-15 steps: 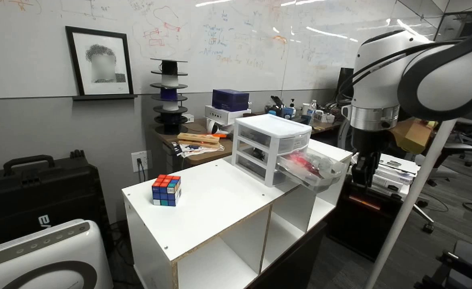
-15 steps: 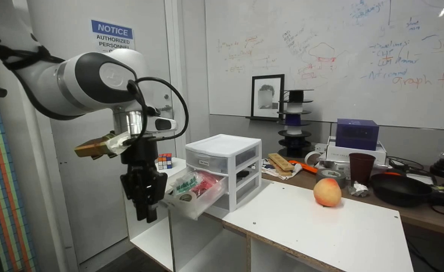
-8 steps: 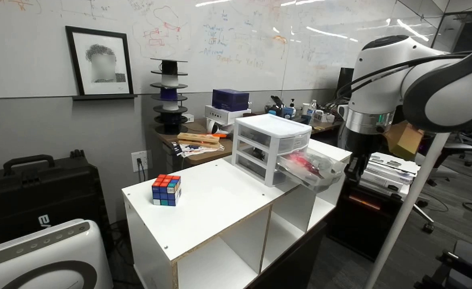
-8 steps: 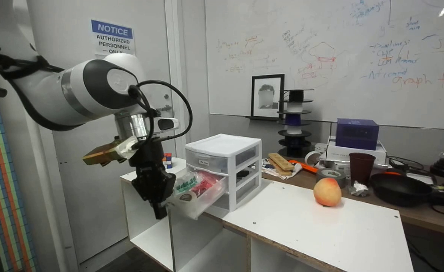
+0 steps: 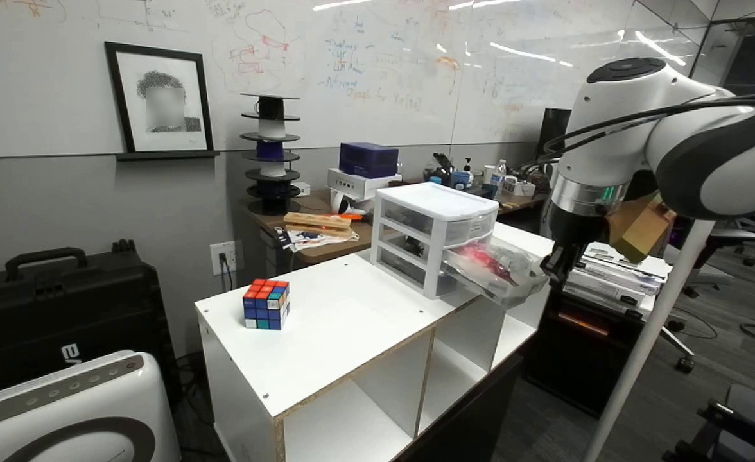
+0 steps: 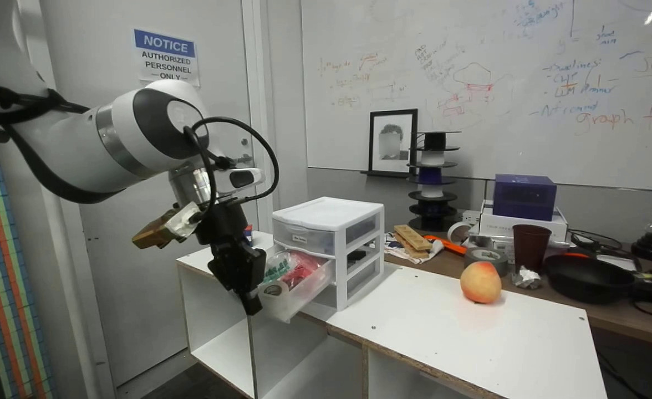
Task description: Put the roll of tape and plastic bag on the table into the open drawer and then close the drawer
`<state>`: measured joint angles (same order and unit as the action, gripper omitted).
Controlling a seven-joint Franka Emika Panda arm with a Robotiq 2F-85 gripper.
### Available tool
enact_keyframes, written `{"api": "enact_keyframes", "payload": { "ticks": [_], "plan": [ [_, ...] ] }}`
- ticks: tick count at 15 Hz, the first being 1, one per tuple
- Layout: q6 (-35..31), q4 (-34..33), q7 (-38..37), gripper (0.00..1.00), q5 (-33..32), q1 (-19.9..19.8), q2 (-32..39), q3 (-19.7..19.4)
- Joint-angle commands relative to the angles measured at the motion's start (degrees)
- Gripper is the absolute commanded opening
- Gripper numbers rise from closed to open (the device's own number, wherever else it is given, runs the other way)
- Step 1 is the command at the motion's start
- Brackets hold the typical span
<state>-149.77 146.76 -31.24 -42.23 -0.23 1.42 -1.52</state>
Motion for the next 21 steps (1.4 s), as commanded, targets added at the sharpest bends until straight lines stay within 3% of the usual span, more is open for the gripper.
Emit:
{"api": "enact_keyframes", "payload": {
  "ticks": [1,5,12,21],
  "plan": [
    [-2.22,-0.58,-4.77,0.07,-2.47,-0.15,0.67,-0.34],
    [-5.6,-0.12,-5.47,0.06,1.19,-0.35,1.47,-0.41],
    [-17.07,2.24,-0.85,0.06,15.95,-0.87,3.33,0.24],
    [-17.95,2.25,-5.9,0.06,14.1,-0.91,3.06,-0.94]
  ]
}}
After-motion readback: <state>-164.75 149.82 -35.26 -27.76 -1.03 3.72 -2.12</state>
